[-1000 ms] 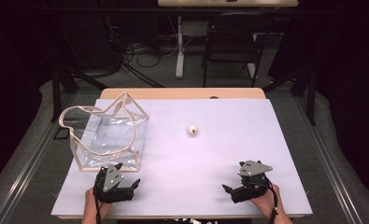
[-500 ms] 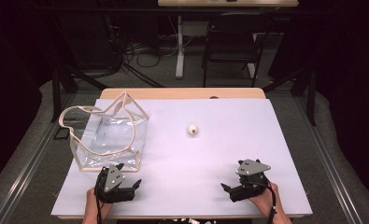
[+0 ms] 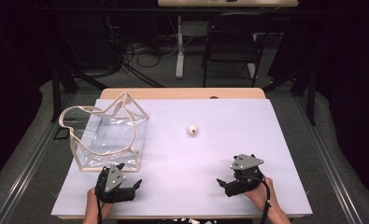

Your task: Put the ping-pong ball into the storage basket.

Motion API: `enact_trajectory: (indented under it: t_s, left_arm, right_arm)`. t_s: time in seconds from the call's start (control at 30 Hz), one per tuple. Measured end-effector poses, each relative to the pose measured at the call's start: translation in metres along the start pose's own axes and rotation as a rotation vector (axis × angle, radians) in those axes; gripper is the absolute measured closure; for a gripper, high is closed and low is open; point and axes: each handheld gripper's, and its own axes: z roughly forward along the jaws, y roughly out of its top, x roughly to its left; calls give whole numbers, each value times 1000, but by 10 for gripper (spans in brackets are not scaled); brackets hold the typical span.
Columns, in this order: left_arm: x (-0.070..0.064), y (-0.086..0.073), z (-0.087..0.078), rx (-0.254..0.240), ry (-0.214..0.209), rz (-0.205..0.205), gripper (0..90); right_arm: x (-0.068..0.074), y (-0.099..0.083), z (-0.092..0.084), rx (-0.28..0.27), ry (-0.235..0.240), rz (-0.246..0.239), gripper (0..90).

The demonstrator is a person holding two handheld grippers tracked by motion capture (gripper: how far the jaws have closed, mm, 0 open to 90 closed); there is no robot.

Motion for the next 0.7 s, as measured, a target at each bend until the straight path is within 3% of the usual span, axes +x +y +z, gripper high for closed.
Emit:
enact_trajectory:
  t_s: [0.7]
  left_arm:
    - [0, 0, 1, 0, -3, 5, 164]
  right_arm:
    - [-7, 22, 23, 8, 13, -21, 0]
